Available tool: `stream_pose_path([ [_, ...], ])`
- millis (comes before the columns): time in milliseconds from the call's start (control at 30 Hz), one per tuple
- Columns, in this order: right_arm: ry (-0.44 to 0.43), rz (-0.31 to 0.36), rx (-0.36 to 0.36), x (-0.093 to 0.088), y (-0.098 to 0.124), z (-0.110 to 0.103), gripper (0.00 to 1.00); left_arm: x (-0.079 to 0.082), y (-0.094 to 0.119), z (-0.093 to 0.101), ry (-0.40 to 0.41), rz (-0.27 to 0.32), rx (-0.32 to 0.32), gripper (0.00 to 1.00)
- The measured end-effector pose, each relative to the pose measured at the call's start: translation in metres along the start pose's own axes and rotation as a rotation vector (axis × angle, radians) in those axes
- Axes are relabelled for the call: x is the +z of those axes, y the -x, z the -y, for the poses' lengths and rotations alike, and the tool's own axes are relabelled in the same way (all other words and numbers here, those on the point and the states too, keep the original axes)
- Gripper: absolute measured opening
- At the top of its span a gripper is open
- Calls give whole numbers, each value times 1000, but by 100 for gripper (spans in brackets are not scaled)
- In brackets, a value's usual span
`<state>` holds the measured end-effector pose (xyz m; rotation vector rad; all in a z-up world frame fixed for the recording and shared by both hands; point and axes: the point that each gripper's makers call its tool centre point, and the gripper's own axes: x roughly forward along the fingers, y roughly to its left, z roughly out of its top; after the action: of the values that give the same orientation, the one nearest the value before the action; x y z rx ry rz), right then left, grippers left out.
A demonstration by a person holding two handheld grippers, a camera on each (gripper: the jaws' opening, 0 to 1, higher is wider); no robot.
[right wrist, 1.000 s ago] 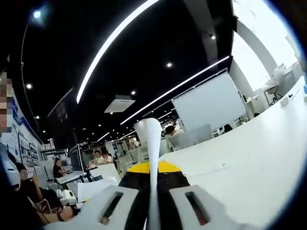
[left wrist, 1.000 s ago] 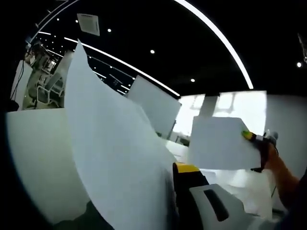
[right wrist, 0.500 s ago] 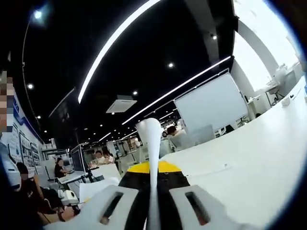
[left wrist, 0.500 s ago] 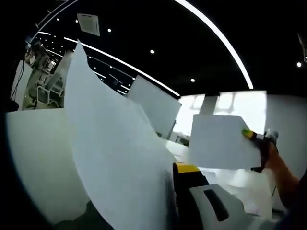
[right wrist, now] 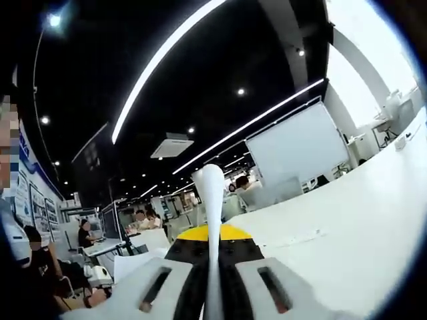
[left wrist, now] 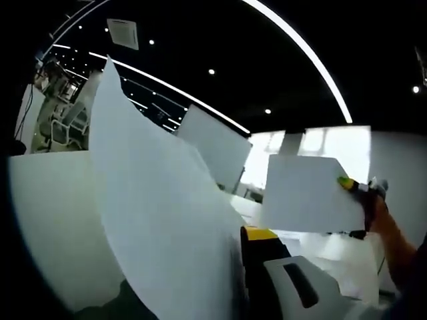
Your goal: Organize the stack of printing papers by aligning and flattening the scattered papers on the table
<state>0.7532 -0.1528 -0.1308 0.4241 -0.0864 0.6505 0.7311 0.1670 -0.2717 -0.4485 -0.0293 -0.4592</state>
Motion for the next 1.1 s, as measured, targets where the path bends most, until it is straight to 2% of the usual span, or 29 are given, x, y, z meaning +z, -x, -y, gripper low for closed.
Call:
stream_pose_path([
  [767,8,5,34,4,-5,-15,0,-1,0,-1,-8,-5,-2,19],
  [1100,7,2,38,2,-7,-16,0,-1,0,-3,-4,-3,-3,19],
])
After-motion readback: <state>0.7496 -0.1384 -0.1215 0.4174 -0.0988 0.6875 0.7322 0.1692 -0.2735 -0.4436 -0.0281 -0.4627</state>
